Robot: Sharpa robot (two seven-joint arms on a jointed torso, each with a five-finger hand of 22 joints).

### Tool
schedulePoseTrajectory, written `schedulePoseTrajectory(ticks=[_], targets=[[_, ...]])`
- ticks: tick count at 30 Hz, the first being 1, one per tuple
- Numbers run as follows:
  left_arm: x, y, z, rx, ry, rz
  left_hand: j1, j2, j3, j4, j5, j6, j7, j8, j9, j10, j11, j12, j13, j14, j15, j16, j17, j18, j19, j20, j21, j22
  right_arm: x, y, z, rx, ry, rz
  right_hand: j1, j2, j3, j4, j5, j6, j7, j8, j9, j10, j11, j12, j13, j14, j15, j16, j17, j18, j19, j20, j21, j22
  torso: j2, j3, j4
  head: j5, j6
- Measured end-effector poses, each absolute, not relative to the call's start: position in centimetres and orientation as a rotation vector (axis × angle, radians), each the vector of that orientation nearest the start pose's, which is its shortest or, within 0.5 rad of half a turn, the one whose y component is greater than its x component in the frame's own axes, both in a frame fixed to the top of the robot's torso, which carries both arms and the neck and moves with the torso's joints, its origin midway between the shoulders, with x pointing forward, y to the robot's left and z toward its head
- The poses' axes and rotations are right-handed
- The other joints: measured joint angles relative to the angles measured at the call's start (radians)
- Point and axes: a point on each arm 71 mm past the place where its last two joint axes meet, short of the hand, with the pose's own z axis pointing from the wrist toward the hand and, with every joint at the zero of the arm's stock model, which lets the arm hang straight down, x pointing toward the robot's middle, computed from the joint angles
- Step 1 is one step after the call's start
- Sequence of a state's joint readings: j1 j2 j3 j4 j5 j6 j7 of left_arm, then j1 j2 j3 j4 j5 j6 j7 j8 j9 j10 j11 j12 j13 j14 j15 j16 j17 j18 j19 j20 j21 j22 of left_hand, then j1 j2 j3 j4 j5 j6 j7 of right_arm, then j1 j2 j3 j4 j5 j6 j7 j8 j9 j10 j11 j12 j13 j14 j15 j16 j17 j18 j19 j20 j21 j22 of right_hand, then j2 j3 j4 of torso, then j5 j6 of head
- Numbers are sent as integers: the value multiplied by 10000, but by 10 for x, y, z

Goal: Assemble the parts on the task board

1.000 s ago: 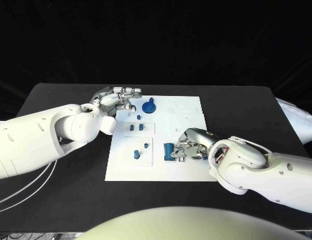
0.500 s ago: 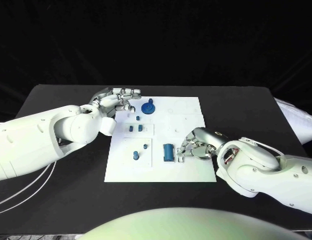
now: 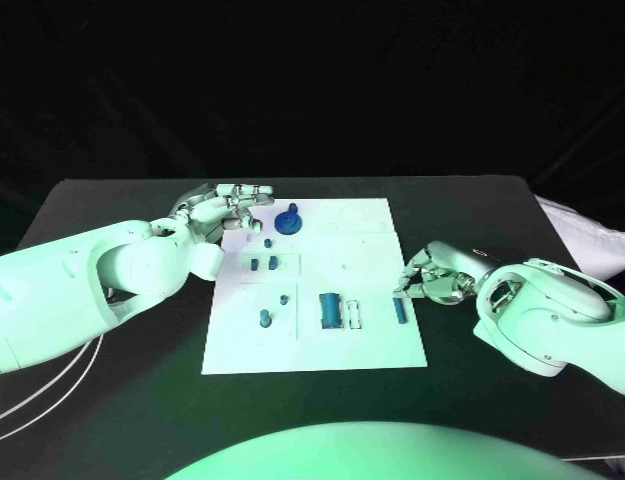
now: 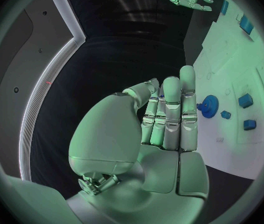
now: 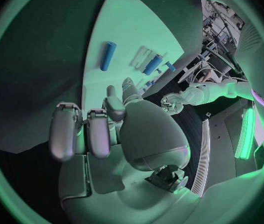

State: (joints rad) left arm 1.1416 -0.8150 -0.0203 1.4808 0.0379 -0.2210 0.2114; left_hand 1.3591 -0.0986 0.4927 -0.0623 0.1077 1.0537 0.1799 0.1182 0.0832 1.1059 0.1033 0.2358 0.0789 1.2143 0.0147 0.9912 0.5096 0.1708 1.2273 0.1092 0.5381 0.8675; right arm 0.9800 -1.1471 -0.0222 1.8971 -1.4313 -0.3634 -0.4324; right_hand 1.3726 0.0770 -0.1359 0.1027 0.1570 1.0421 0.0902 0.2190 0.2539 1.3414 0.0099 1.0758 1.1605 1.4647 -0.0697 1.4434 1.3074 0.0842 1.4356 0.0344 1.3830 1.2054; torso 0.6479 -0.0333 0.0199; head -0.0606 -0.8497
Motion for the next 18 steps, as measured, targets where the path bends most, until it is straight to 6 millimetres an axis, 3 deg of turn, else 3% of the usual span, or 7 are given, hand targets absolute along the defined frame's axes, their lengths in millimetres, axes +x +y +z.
schedulePoseTrajectory(ticks=[9, 18], targets=[[486, 202, -215, -12947, 16293, -15172, 0, 0, -29, -29, 0, 0, 0, 0, 1, 0, 0, 0, 1, 13, 13, 0, -9, 0, 0, 0, 0, 1, 375, -258, -244, 989, 19544, 3790, -514, -194, -124, 403, 93, 289, -73, -48, -12, 134, -78, 192, 190, 0, -1, 0, 0, 1, 37, 37, 0, 64, 0, 4, 17, -117, 83], [486, 202, -216, -12949, 16300, -15169, 0, 0, -28, -29, 0, 0, 0, 39, 1, -1, -1, 0, 1, -21, -22, 0, -9, 0, 0, 0, 0, 1, 373, -252, -254, 604, 19835, 3301, -592, -272, -170, 493, 135, 289, -73, -88, -11, 134, -79, 200, 208, 0, -1, 0, -1, 1, 38, 37, 0, 64, 2, 0, 40, -93, 81]])
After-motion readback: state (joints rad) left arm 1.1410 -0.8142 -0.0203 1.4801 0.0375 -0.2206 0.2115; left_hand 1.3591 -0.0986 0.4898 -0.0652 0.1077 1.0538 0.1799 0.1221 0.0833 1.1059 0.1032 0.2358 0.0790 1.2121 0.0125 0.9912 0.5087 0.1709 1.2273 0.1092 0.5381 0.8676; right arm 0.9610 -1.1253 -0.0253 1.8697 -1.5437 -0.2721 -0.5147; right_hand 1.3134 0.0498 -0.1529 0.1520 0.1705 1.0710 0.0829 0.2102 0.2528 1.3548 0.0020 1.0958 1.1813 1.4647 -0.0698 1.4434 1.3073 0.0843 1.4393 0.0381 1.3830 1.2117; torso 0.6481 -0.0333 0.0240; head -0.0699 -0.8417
